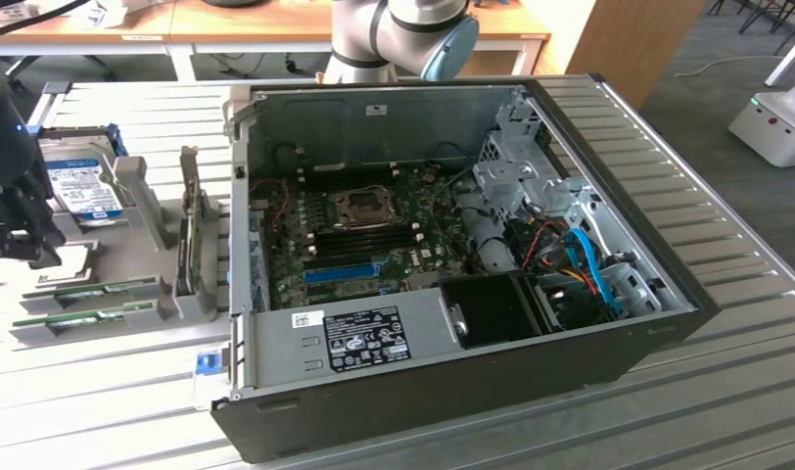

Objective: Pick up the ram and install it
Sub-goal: 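Pick up the ram and move it above insertion slot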

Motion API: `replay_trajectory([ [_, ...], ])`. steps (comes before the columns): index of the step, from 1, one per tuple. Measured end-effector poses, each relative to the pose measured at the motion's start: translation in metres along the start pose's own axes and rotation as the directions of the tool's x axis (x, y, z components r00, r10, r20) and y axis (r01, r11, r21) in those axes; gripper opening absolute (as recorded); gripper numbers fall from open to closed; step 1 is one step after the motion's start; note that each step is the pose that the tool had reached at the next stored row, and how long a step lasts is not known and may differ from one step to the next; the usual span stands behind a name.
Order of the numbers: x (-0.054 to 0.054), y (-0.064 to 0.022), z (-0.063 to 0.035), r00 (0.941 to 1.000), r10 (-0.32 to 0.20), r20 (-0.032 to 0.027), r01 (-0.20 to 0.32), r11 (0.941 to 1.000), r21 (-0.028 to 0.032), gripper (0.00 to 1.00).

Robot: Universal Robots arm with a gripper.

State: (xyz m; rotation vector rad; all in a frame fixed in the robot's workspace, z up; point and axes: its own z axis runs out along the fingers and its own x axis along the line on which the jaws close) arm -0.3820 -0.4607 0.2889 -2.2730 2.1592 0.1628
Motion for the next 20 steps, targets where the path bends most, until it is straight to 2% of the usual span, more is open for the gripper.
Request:
replay_trajectory([
  [20, 0.004, -0.0025, 0.036, 1.0, 0.0, 0.0001, 0.0, 1.0, -0.0002, 0.31],
])
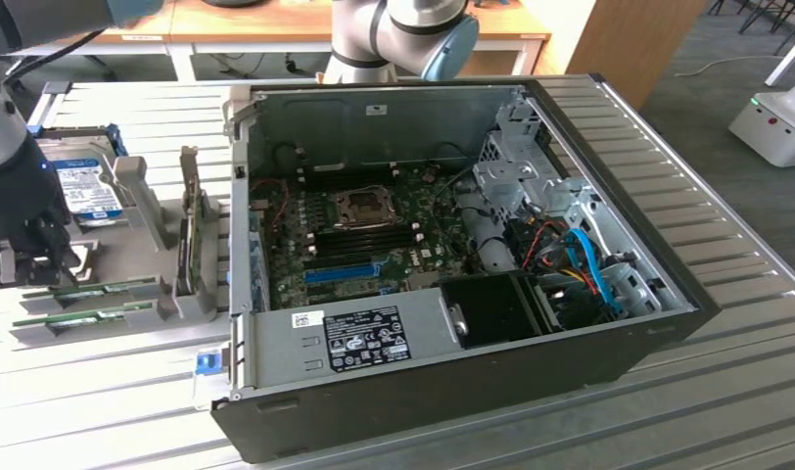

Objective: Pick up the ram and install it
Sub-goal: 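Pick up the ram and move it above insertion slot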

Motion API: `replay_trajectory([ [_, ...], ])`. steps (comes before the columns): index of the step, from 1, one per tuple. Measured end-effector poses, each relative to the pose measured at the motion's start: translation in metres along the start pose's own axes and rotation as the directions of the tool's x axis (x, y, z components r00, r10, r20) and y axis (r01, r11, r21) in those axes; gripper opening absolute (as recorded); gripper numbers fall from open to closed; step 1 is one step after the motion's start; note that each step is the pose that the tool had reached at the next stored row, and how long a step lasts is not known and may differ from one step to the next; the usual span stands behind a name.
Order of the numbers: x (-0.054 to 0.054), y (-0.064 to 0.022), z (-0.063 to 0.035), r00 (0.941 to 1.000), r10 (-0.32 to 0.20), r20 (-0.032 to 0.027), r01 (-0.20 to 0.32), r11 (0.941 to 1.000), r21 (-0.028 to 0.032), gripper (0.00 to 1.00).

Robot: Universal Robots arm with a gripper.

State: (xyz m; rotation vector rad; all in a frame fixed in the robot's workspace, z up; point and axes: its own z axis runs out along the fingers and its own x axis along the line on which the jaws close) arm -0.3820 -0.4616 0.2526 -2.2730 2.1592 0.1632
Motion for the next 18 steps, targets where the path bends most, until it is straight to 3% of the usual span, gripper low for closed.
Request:
replay_trajectory([
  [15, 0.003, -0.0018, 0.027, 1.0, 0.0, 0.0, 0.0, 1.0, -0.0001, 0.31],
  [18, 0.003, -0.0018, 0.0273, 1.0, 0.0, -0.0001, 0.0, 1.0, -0.0002, 0.31],
])
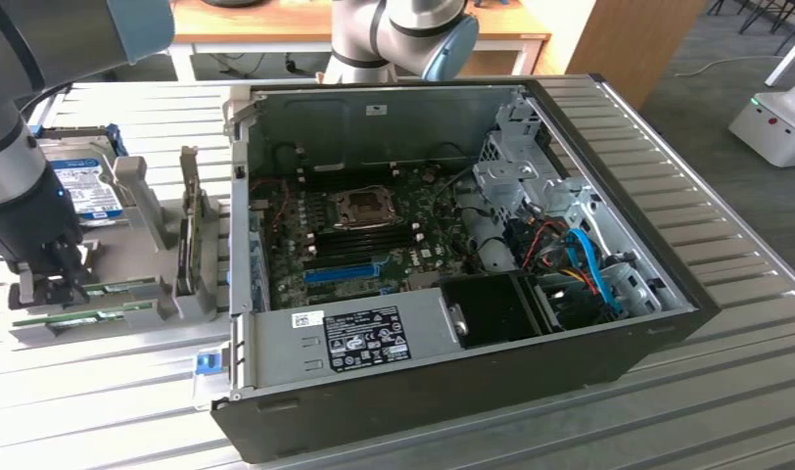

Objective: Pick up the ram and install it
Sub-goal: 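Pick up the ram and move it above insertion slot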

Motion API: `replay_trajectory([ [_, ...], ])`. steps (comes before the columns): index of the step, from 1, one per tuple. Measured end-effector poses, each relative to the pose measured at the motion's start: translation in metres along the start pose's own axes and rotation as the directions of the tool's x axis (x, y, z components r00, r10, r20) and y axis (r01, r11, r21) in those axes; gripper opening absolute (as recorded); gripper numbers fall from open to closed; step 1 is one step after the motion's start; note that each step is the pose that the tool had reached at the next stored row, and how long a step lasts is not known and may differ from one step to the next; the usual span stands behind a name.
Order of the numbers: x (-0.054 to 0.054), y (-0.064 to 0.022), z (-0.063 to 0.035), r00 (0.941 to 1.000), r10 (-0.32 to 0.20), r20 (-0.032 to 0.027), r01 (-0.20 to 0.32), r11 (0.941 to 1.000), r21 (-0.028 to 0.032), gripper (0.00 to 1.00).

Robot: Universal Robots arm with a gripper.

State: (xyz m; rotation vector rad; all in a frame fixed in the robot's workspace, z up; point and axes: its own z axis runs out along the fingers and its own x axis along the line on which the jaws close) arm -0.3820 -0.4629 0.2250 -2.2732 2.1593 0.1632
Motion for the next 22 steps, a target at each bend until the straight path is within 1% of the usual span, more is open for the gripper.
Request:
replay_trajectory([
  [2, 0.0, -0.0001, 0.0001, 1.0, 0.0, 0.0001, 0.0, 1.0, 0.0002, 0.31],
  [9, 0.008, 0.0004, -0.0004, 1.0, 0.0, 0.0001, 0.0, 1.0, 0.0002, 0.31],
  [14, 0.008, 0.0004, -0.0003, 1.0, 0.0, 0.0002, 0.0, 1.0, 0.0002, 0.31],
  [22, 0.01, -0.0006, 0.0135, 1.0, 0.0, 0.0005, 0.0, 1.0, 0.0002, 0.31],
])
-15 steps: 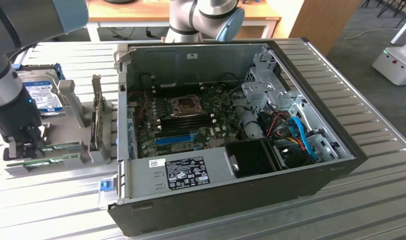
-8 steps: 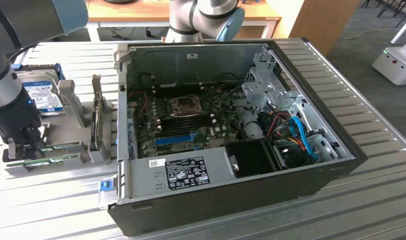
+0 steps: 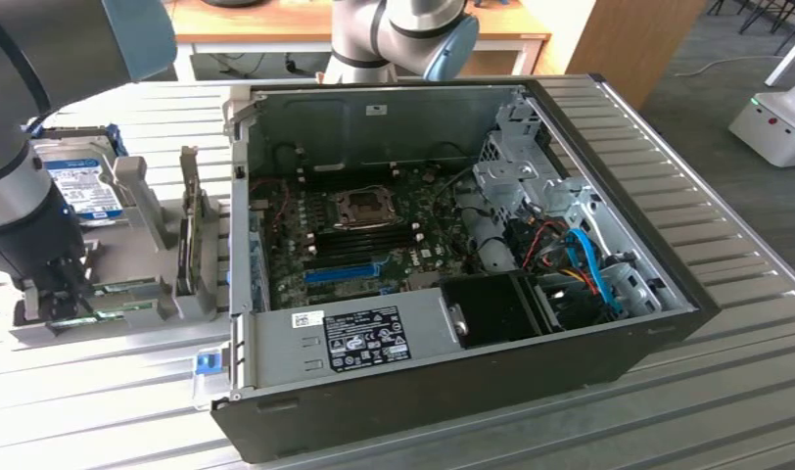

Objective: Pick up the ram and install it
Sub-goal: 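Pick up the ram and move it above insertion slot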

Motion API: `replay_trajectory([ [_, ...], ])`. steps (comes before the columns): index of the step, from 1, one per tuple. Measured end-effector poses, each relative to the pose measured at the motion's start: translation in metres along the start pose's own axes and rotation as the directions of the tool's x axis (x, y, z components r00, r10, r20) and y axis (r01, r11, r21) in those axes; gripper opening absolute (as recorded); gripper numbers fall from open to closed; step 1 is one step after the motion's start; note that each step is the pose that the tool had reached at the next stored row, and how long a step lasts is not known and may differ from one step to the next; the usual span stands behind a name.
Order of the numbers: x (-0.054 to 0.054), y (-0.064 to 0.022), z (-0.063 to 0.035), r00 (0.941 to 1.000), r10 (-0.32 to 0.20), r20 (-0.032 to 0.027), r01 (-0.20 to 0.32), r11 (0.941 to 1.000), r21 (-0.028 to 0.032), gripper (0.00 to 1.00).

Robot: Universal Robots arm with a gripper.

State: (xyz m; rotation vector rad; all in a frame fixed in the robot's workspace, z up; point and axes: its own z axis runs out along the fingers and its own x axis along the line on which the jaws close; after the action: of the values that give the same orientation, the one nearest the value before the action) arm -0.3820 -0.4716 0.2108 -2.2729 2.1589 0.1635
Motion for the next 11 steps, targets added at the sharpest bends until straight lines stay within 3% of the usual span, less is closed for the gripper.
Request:
replay_trajectory([
  [3, 0.0006, -0.0003, 0.0047, 1.0, 0.0, 0.0, 0.0, 1.0, -0.0001, 0.31],
  [11, 0.0008, -0.004, 0.0049, 1.0, 0.0, -0.0001, 0.0, 1.0, -0.0002, 0.31],
])
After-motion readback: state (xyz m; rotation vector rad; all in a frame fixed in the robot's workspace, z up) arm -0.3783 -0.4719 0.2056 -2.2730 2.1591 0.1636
